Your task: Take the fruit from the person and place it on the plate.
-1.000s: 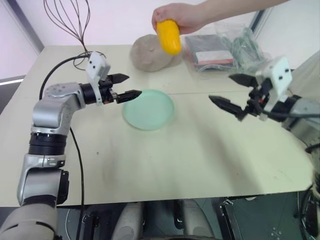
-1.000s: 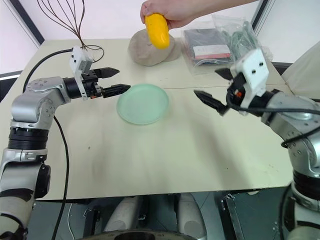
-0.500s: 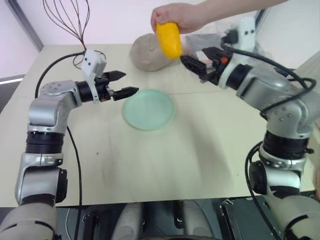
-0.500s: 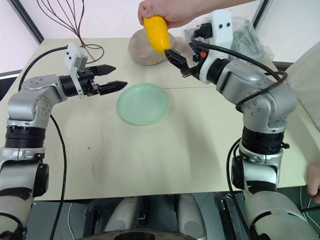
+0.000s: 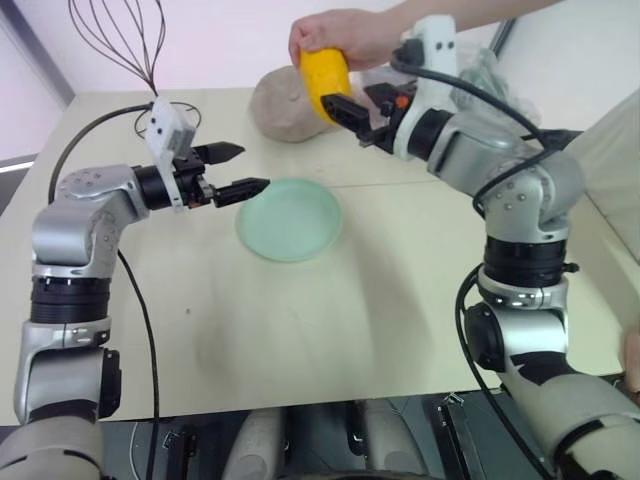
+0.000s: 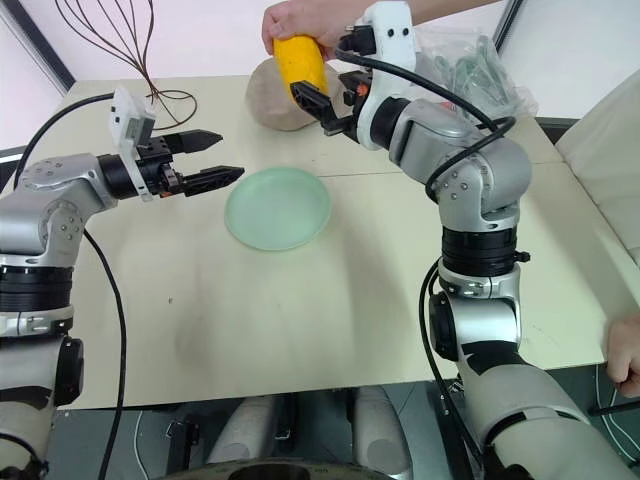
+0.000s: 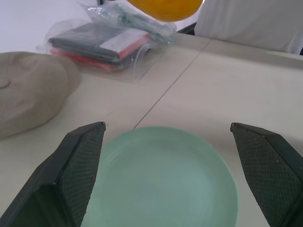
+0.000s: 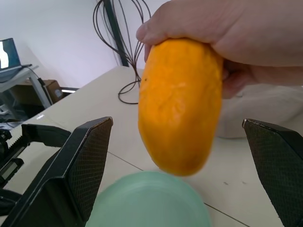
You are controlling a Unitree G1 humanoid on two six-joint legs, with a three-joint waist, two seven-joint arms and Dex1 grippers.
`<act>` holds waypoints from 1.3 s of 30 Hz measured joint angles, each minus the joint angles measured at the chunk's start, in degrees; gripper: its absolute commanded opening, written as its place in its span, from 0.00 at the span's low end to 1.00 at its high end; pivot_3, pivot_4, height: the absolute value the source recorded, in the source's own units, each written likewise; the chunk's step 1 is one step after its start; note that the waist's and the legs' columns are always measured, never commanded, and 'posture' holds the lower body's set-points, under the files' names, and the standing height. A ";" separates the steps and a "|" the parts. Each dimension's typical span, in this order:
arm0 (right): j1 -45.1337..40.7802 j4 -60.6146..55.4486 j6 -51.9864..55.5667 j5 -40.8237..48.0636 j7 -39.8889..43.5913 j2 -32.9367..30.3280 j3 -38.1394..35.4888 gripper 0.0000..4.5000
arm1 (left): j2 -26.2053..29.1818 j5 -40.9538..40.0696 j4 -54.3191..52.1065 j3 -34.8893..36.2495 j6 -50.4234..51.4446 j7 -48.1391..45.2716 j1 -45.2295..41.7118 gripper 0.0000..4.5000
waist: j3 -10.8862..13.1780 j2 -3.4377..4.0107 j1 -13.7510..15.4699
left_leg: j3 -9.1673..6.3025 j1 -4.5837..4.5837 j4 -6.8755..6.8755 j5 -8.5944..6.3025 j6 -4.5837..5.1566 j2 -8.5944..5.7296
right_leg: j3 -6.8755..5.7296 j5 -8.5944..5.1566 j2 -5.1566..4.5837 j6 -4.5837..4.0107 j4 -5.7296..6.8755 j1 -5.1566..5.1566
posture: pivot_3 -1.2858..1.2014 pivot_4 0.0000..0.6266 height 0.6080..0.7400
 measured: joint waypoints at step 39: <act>-3.96 15.90 -12.27 -10.41 7.40 4.11 3.16 0.52 | 2.88 -3.54 -6.61 2.57 3.32 3.36 4.35 1.00 | 0.01 0.02 -0.08 | 0.00 0.01 -0.24 0.06 -0.10 -0.03 | 0.02 -0.01 0.00 -0.02 -0.04 -0.10 | 0.52 0.24 1.00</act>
